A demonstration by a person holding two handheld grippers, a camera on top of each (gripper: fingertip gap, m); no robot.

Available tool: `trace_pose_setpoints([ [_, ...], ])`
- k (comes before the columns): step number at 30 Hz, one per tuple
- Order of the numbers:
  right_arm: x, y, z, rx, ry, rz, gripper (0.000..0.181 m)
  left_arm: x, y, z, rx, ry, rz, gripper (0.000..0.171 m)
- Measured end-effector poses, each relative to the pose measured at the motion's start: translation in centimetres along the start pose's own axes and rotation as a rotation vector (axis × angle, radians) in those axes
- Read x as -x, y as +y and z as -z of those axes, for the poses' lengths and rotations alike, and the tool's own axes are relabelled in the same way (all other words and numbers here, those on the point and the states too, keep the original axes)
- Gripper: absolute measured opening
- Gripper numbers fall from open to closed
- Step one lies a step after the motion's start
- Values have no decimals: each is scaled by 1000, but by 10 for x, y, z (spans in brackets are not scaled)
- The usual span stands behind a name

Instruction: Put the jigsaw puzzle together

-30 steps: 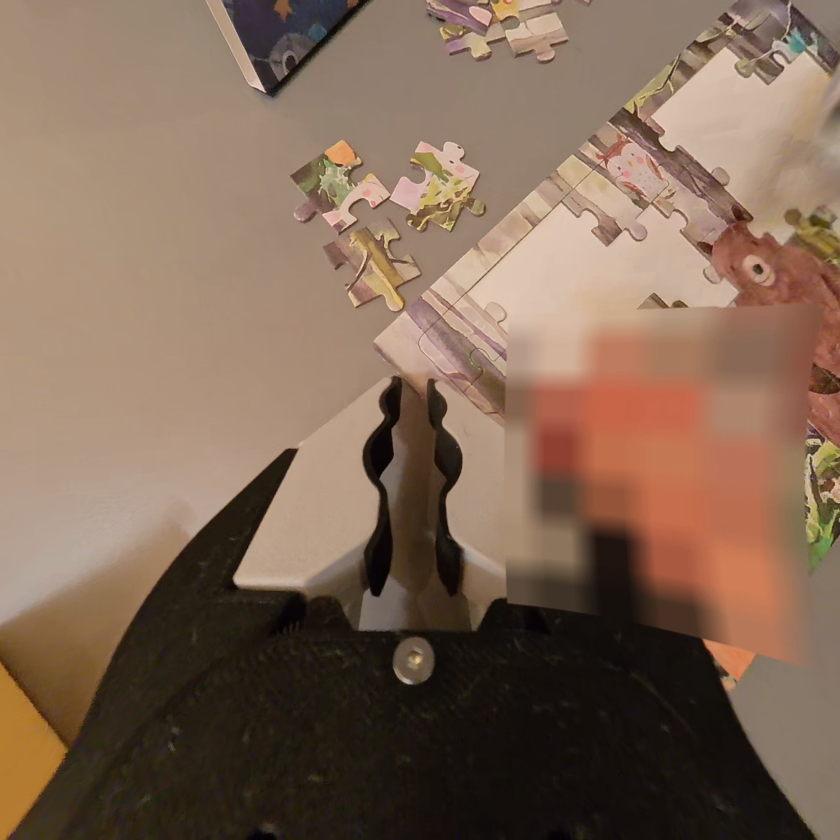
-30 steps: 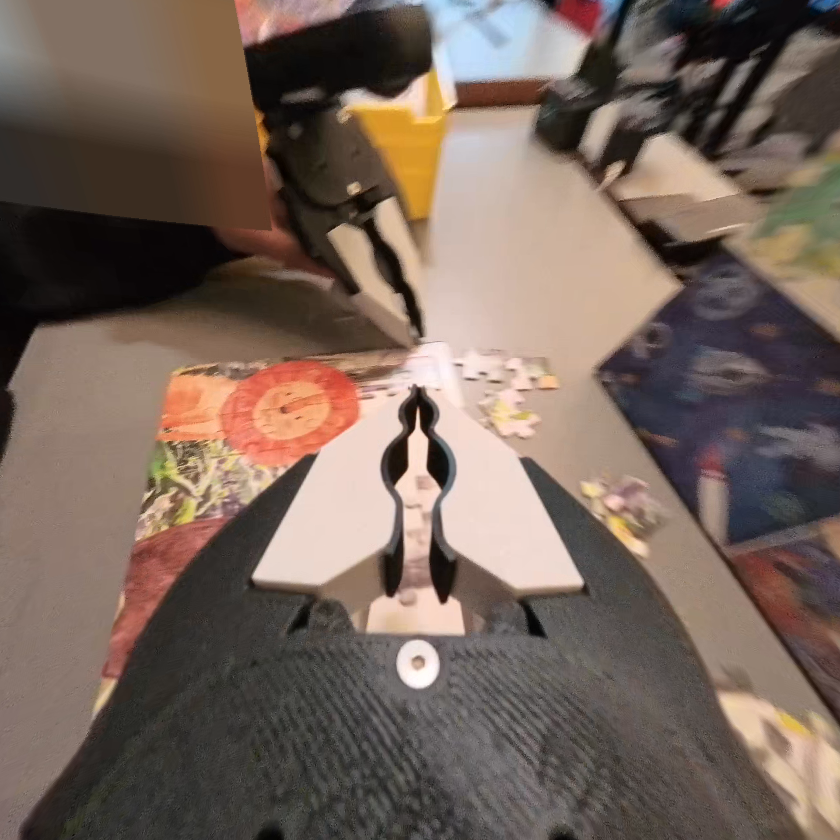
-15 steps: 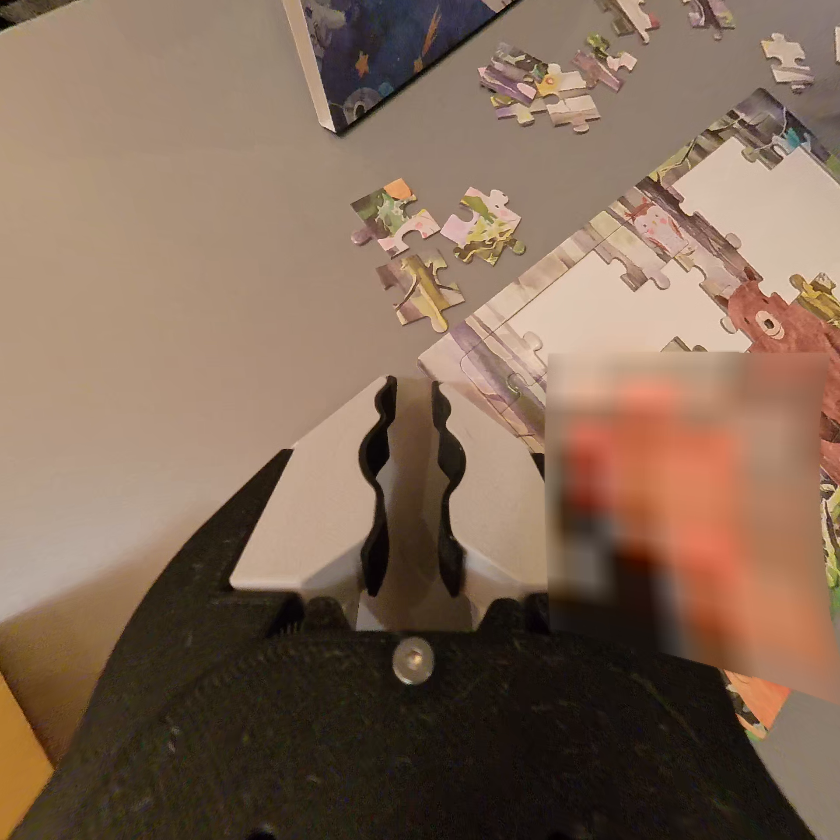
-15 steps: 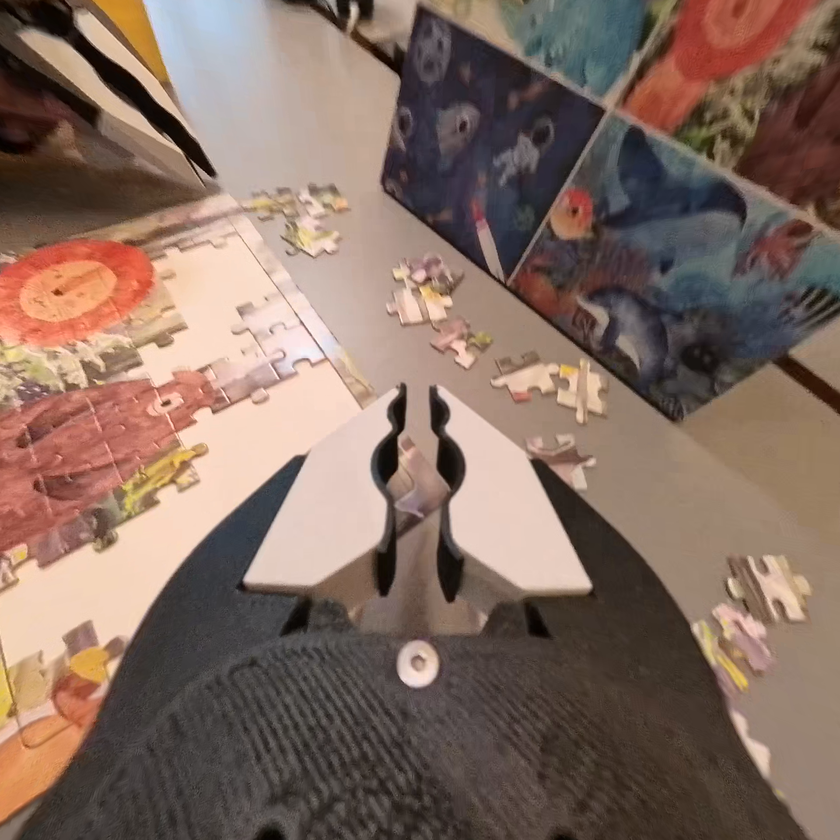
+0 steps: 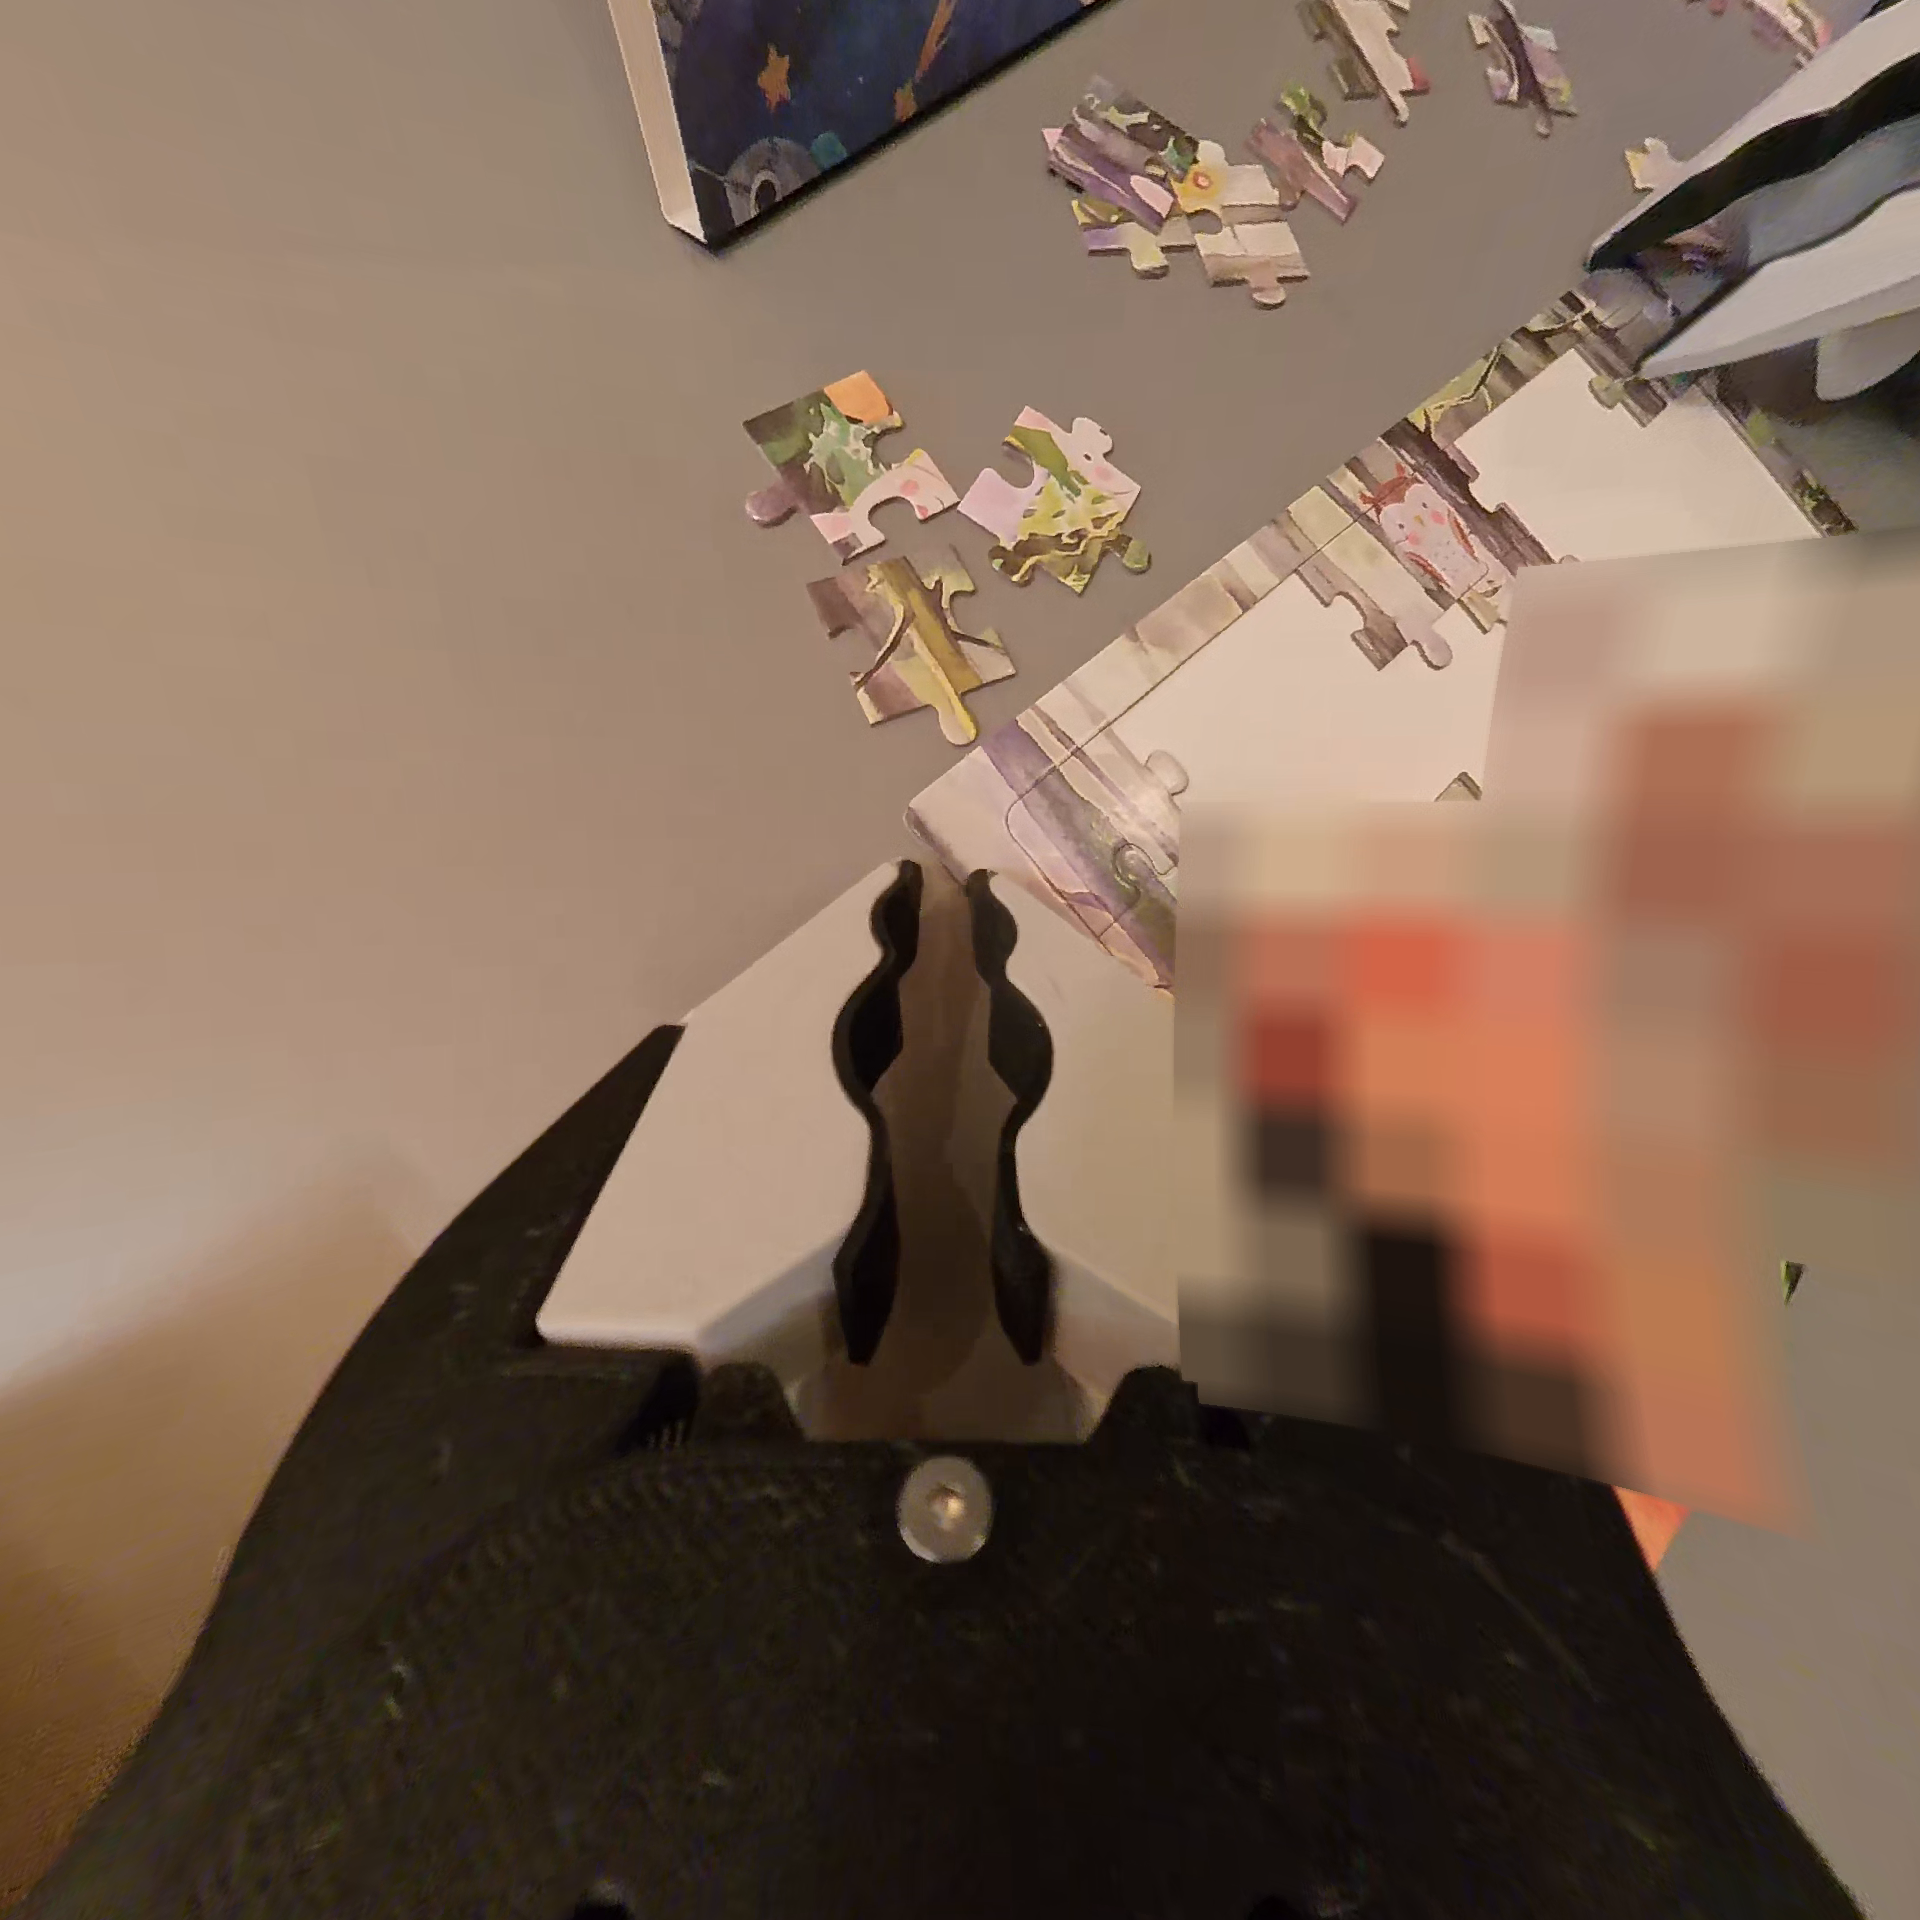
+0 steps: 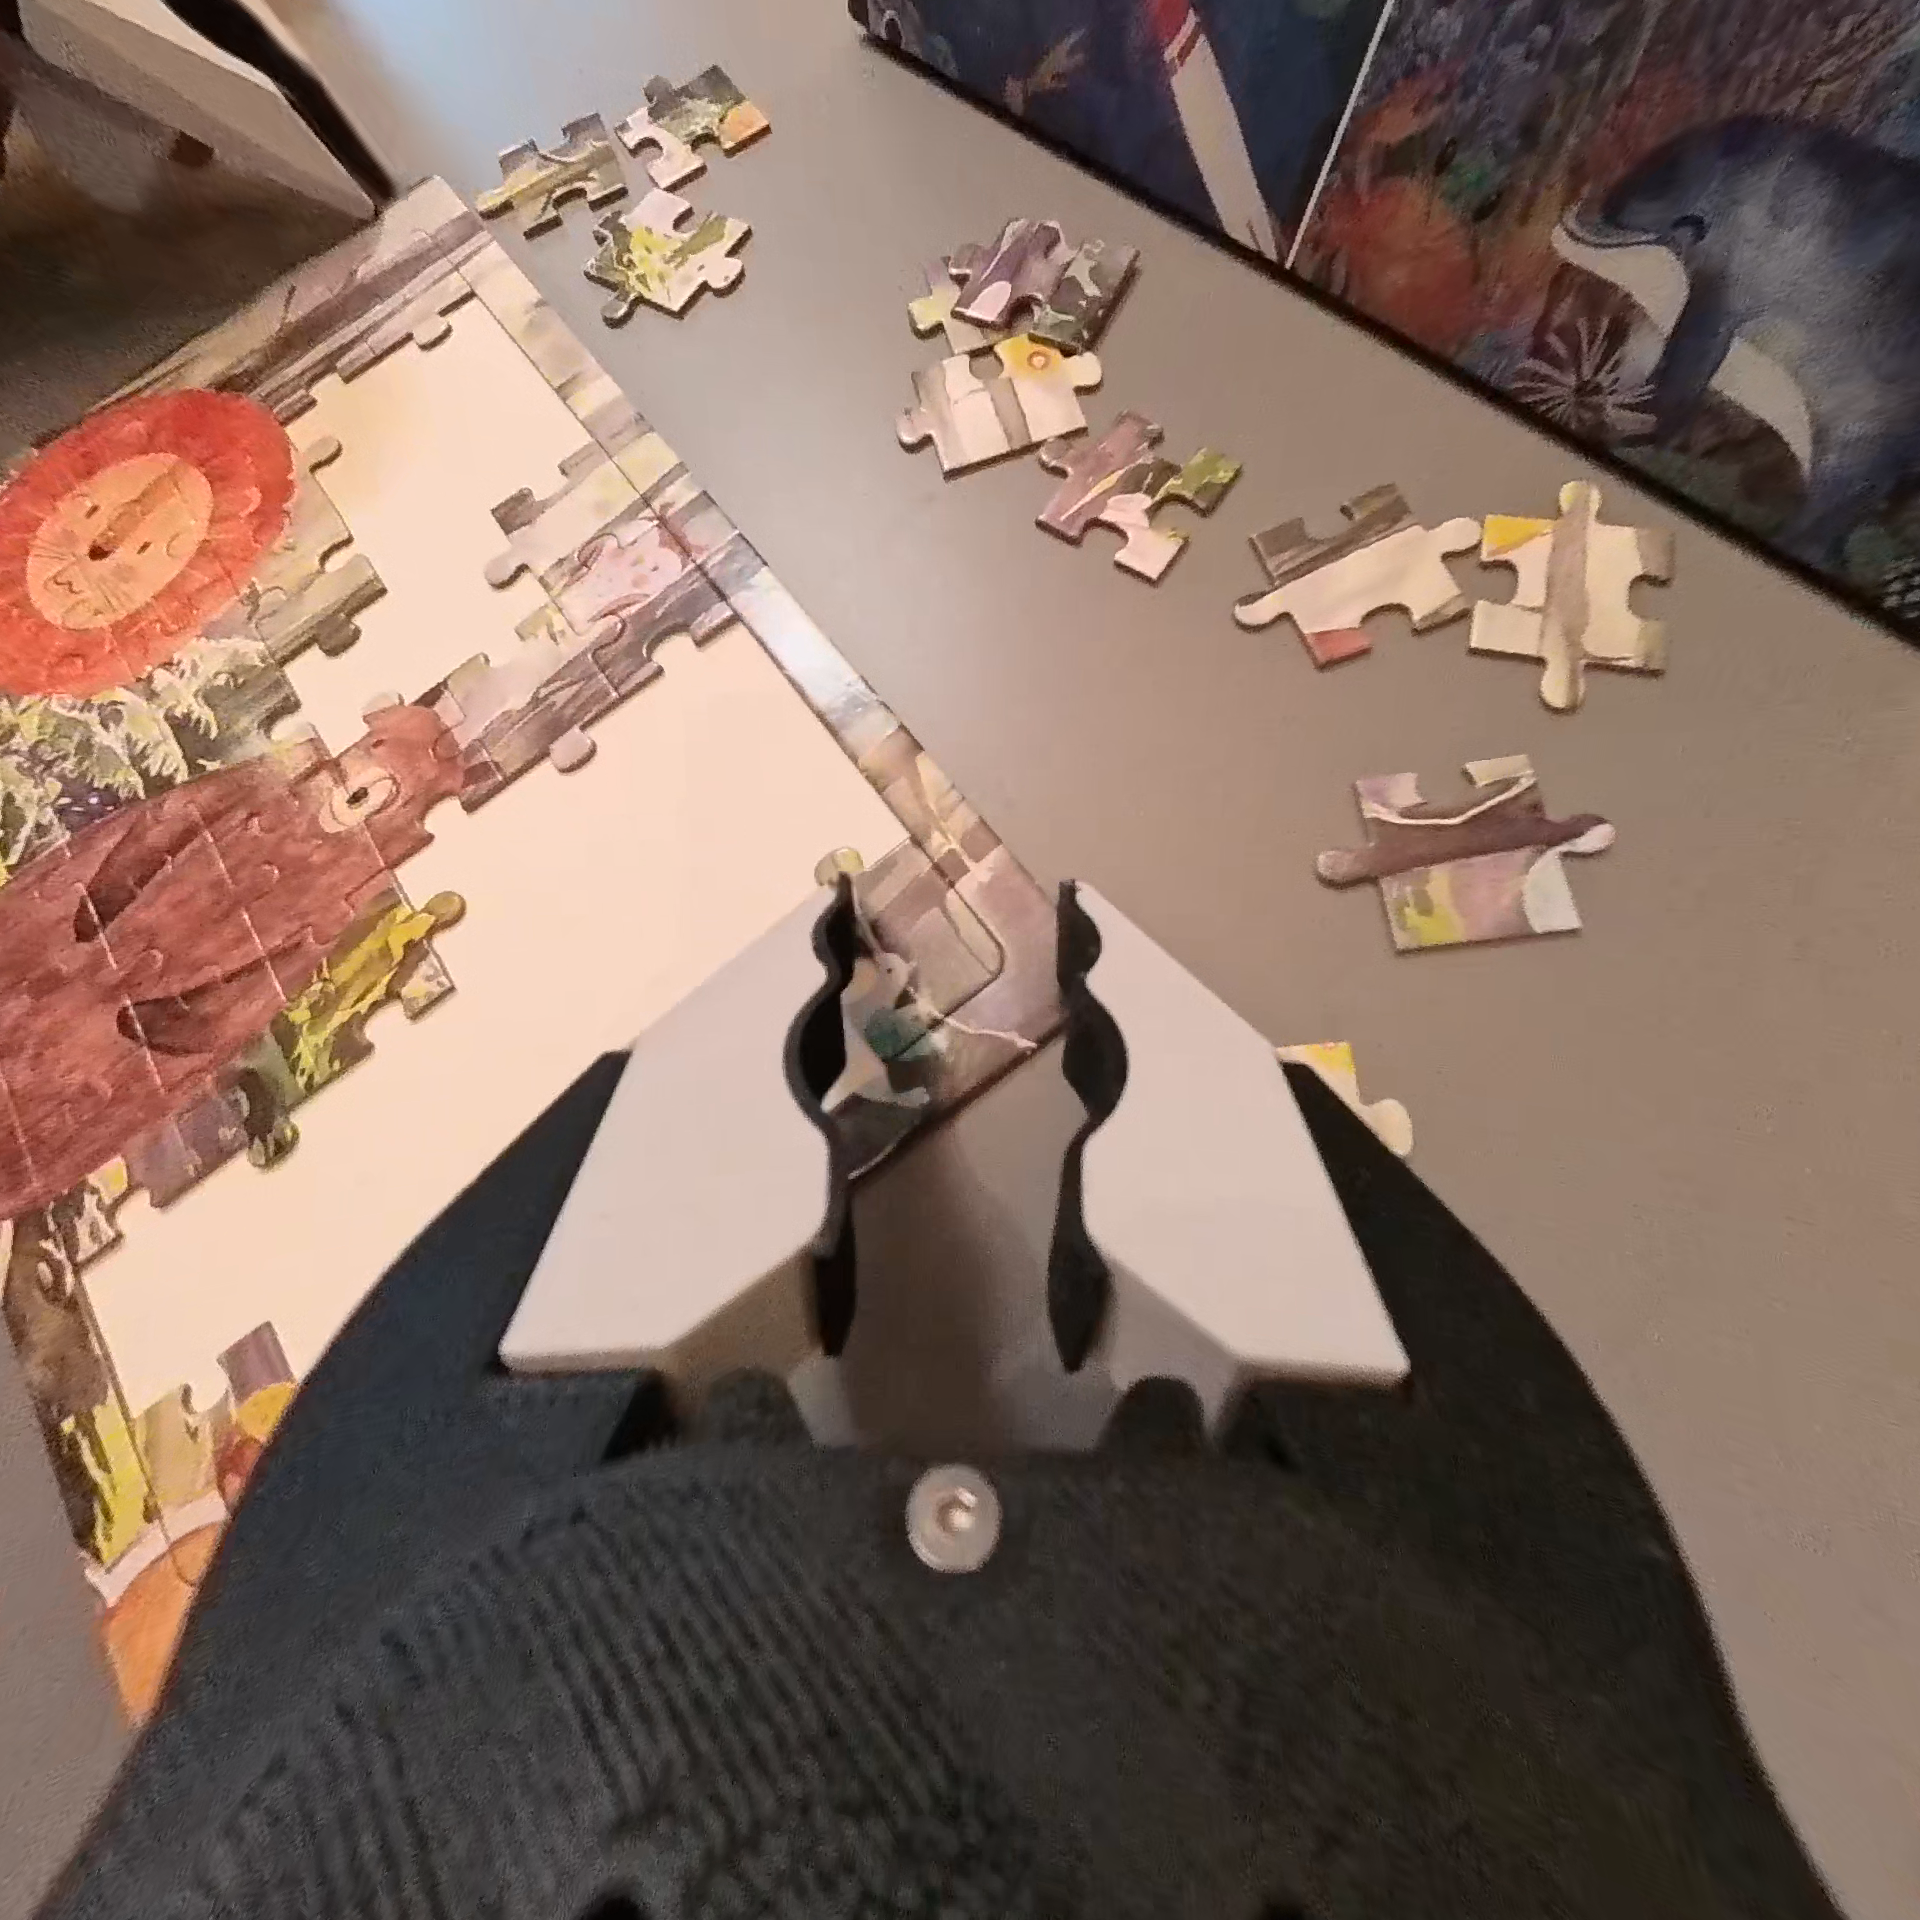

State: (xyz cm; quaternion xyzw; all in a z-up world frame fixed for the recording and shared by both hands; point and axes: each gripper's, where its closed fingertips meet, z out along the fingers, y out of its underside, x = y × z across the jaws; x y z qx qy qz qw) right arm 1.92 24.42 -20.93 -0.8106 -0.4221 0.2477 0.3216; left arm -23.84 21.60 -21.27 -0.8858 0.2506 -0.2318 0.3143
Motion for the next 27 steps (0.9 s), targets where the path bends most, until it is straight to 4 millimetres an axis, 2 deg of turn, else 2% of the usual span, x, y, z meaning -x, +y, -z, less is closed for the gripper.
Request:
trace_pose_setpoints([
  [2, 1, 0, 0, 1, -7, -4, 38, -5, 1, -1, 9, 30, 2, 1],
  [7, -1, 5, 6, 23, -18, -21, 31, -12, 3, -2, 26, 55, -9, 1],
  [14, -13, 11, 17, 19, 9, -46, 30, -49, 9, -10, 75, 193, -71, 1],
  [18, -18, -2, 28, -74, 16, -69, 30, -66, 13, -11, 109, 254, -114, 3],
  [21, -23, -18, 40, -180, 43, -64, 30, -72, 6, -7, 69, 270, -106, 9],
  [24, -31, -32, 55, -278, 104, -40, 30, -68, -8, 0, -13, 245, -101, 10],
  [27, -40, -39, 69, -340, 168, -13, 30, -53, -19, 4, -97, 163, -133, 10],
])
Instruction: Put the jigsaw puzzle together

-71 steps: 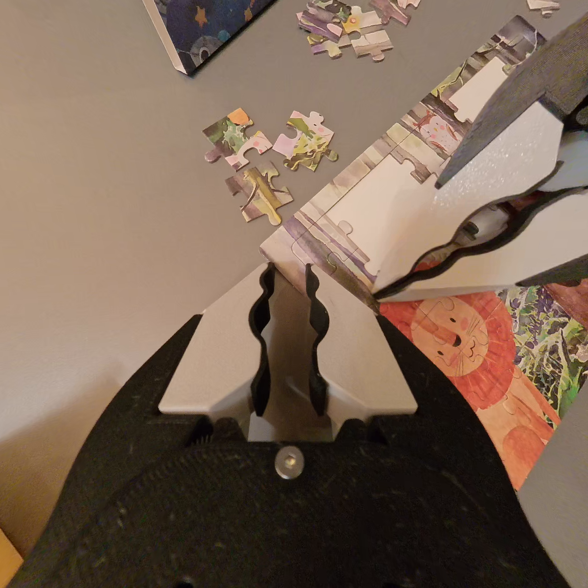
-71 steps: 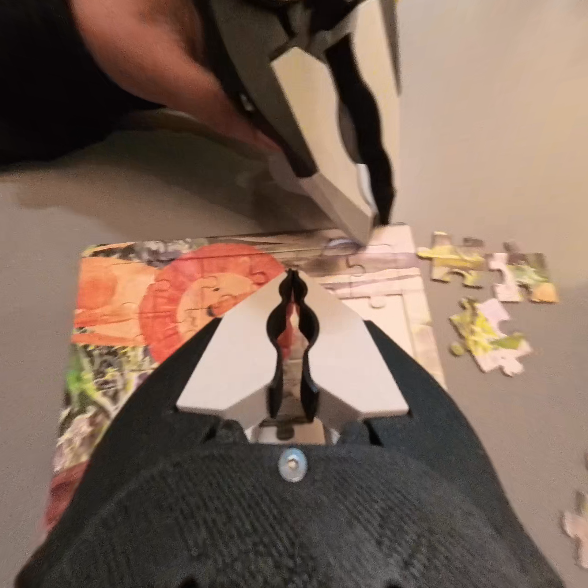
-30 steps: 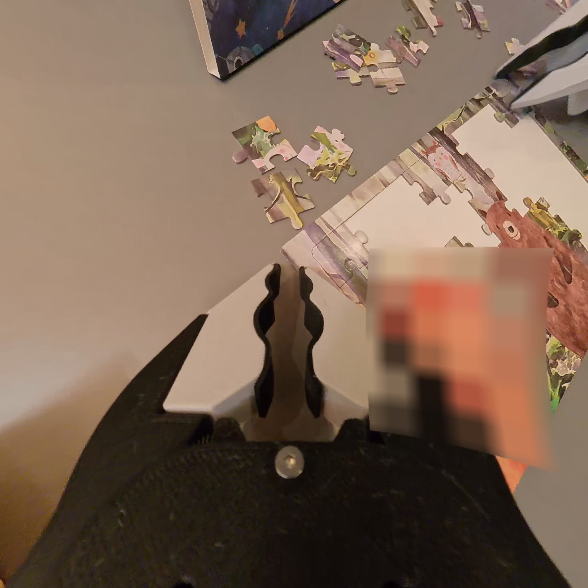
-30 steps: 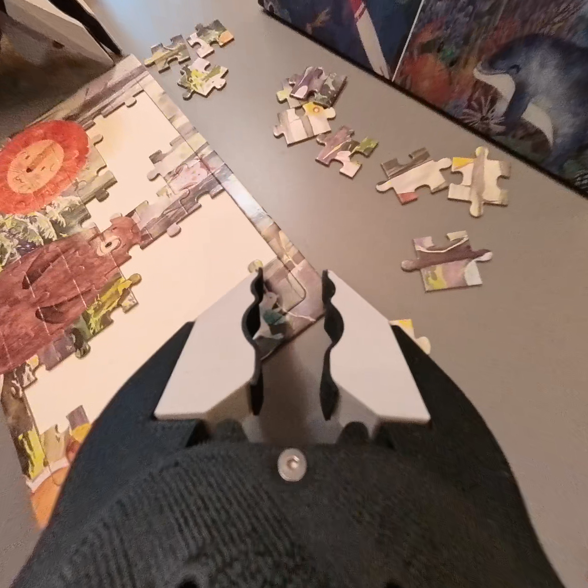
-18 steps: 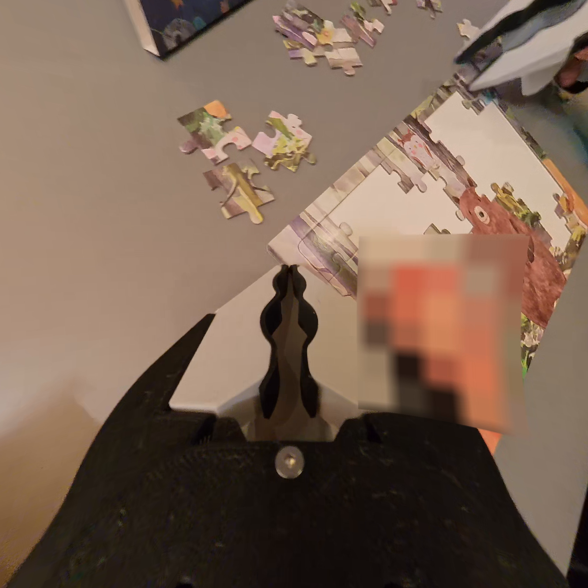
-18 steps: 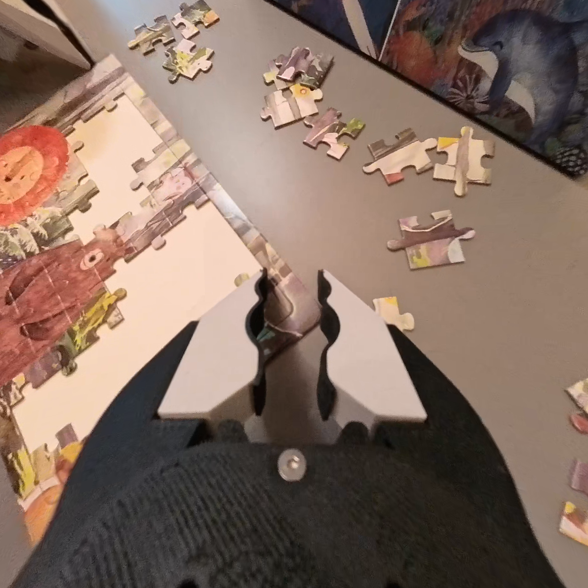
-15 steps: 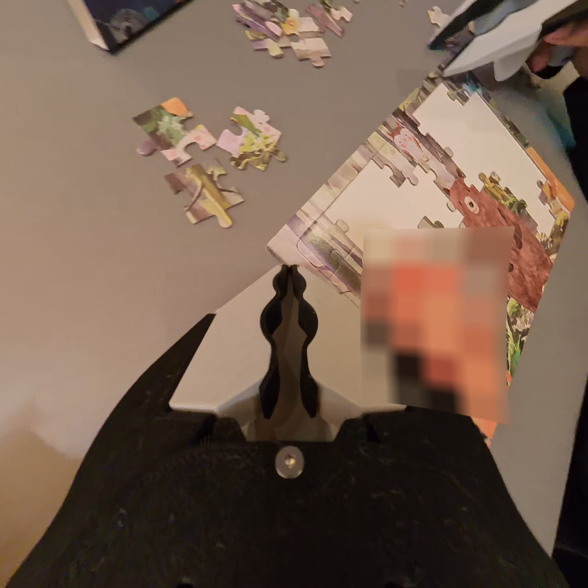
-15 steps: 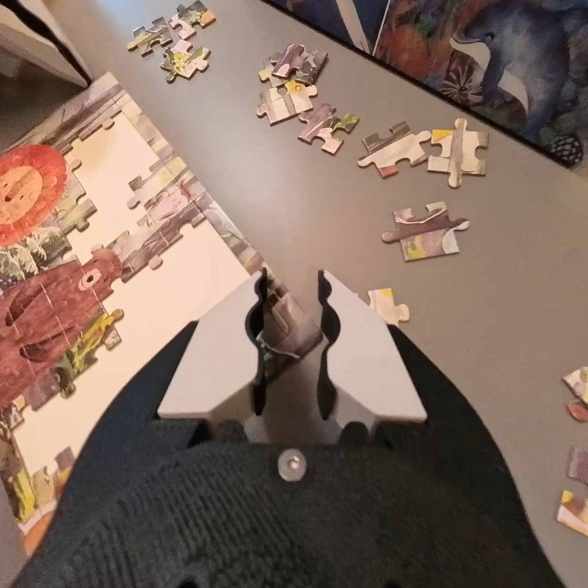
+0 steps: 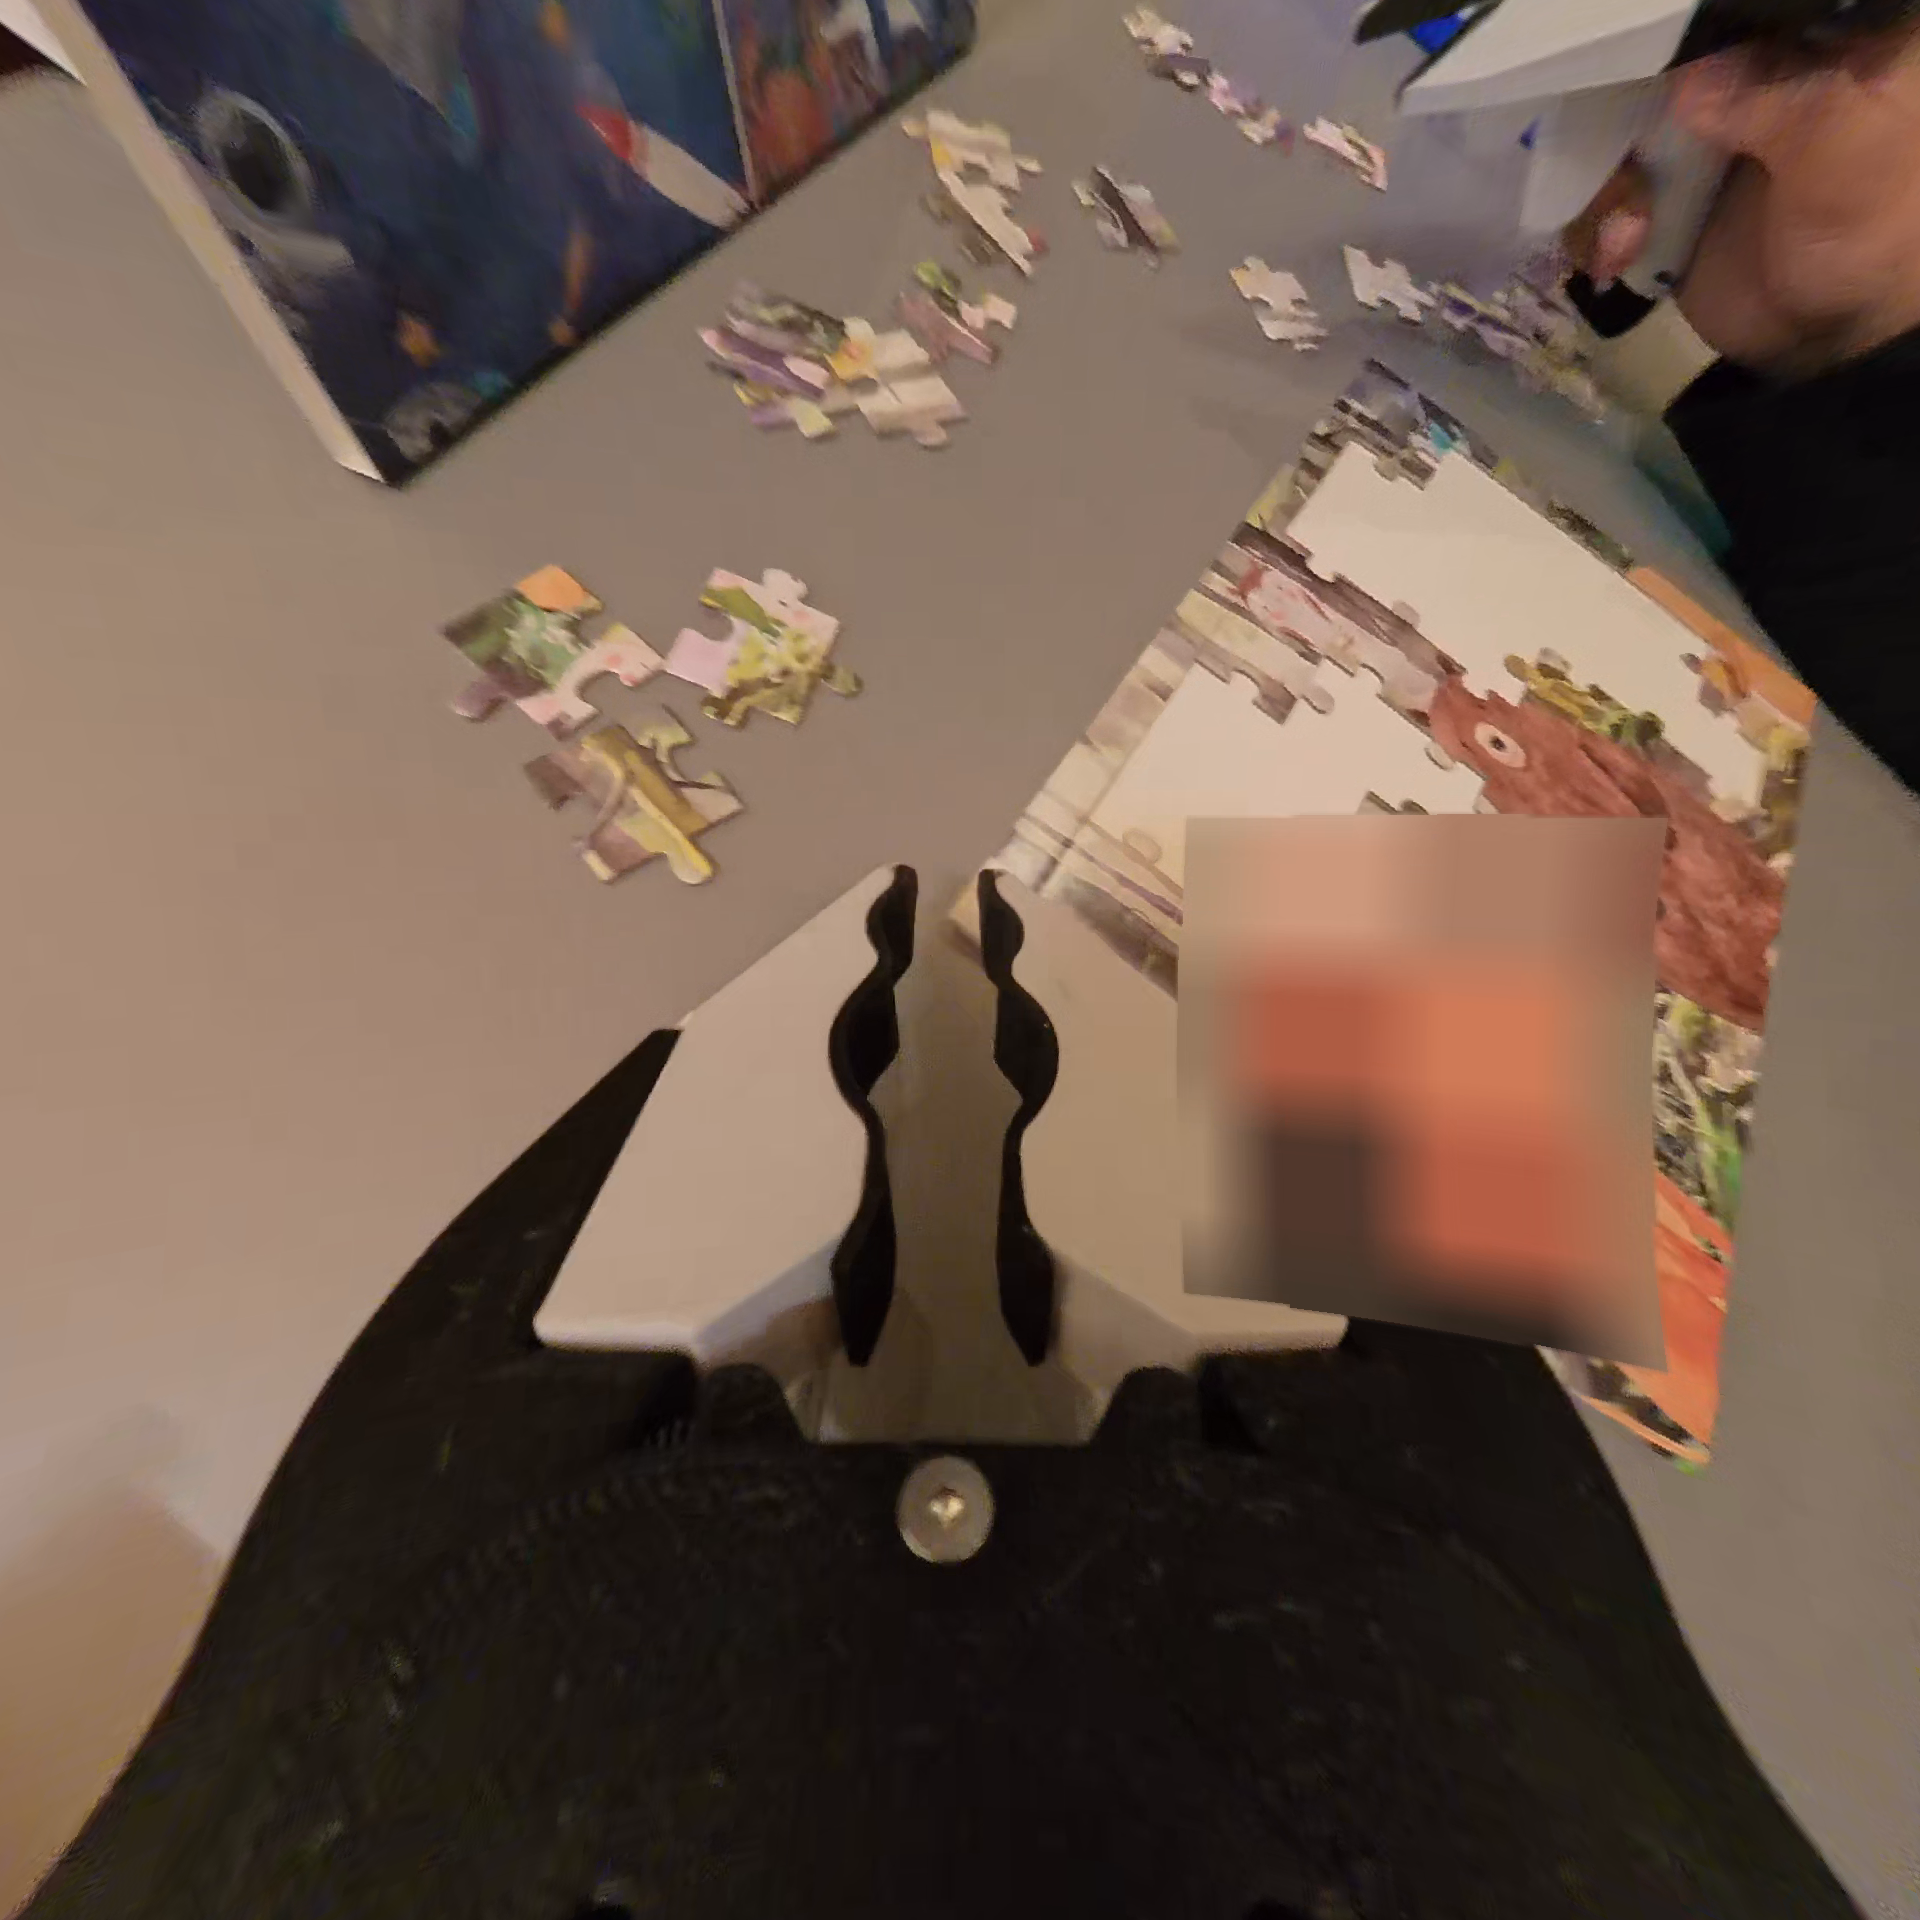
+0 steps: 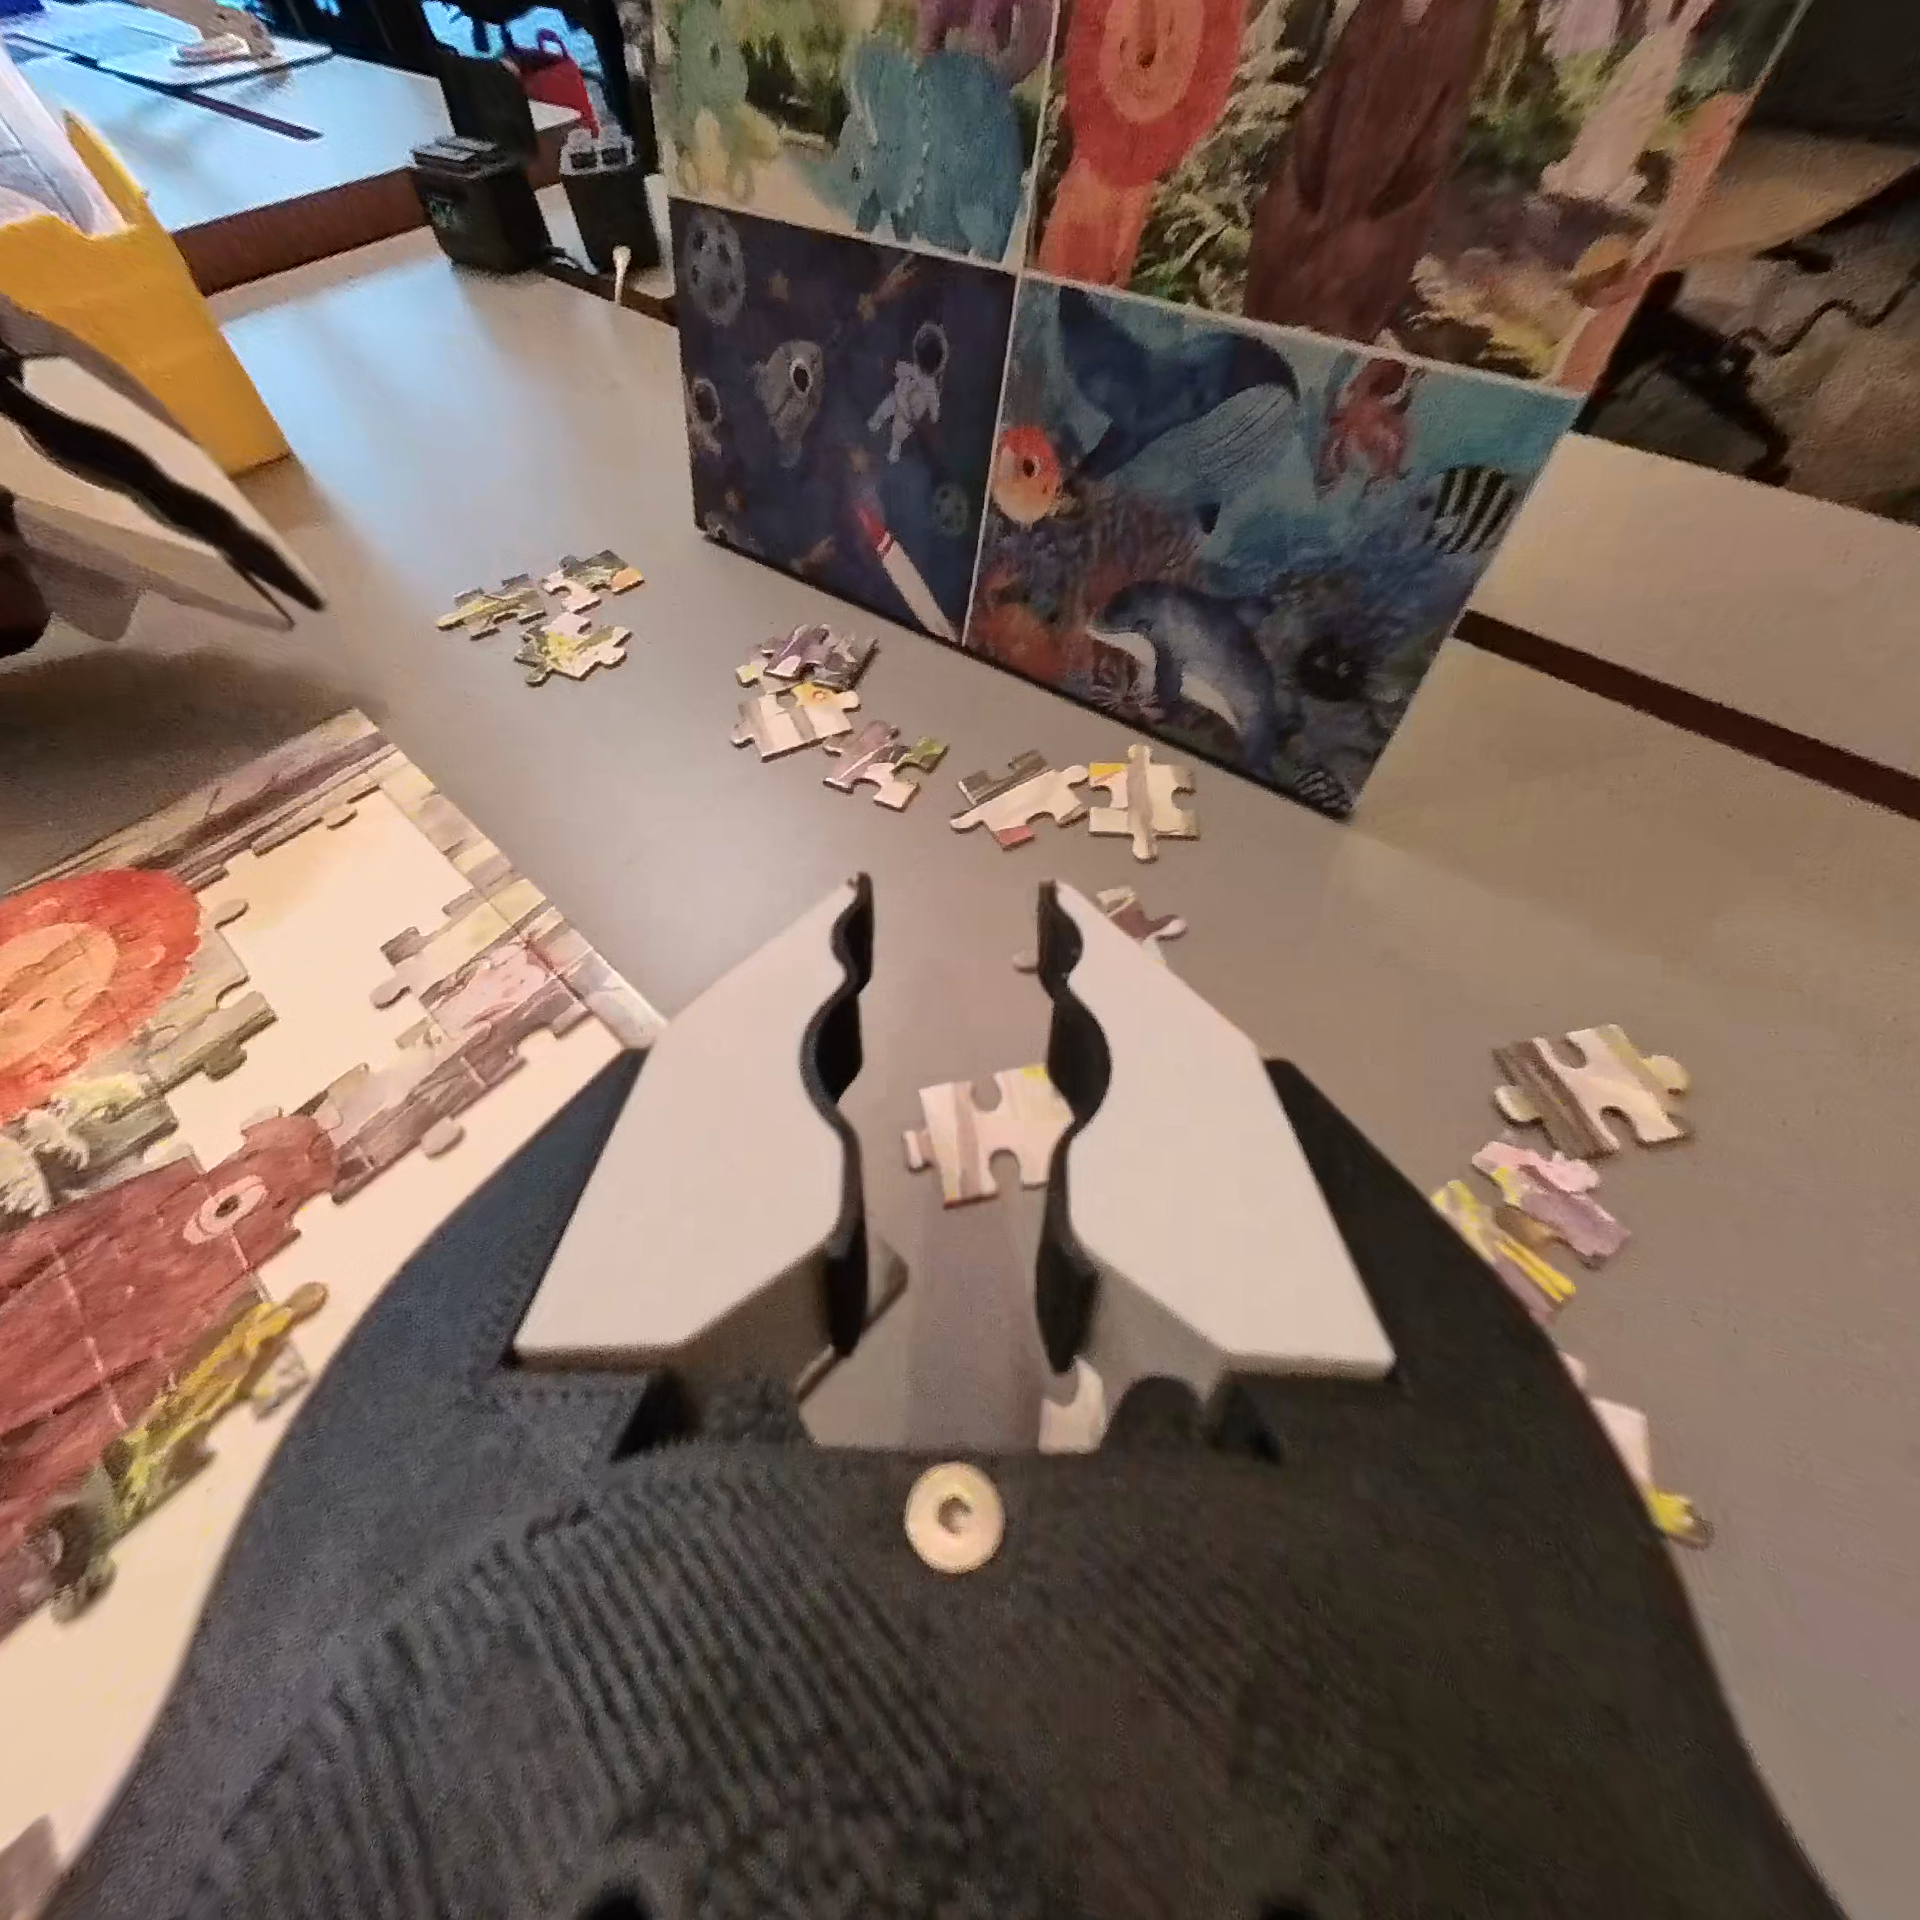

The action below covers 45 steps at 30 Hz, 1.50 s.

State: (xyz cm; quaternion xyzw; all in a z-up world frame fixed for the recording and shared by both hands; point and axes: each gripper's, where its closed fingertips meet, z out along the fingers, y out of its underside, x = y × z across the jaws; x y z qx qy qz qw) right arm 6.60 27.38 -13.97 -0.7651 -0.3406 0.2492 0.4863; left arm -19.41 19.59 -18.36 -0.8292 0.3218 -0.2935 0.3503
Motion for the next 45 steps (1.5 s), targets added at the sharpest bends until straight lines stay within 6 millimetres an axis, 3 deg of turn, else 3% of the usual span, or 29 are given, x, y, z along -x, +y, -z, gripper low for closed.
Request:
trace_pose_setpoints([
  [6, -22, 2, 16, -21, 87, 100, 26, 17, -11, 5, -111, -130, -94, 13],
  [14, -26, 0, 27, -83, 57, 132, 26, 14, -33, 1, -188, -358, -276, 15],
  [21, -11, -11, 26, -158, 50, 110, 46, 36, -70, 4, -328, -316, -116, 5],
  [26, -11, -19, 33, -206, 106, 146, 46, 49, -61, 21, -333, -419, -149, 0],
  [34, -23, -24, 44, -243, 206, 171, 36, 55, -43, 32, -270, -348, -97, 0],
  [41, -62, -38, 91, -308, 406, 195, 37, 55, -37, 26, -247, -317, -88, 0],
  [45, -75, -40, 115, -371, 410, 110, 29, 54, -32, 18, -209, -322, -114, 3],
])
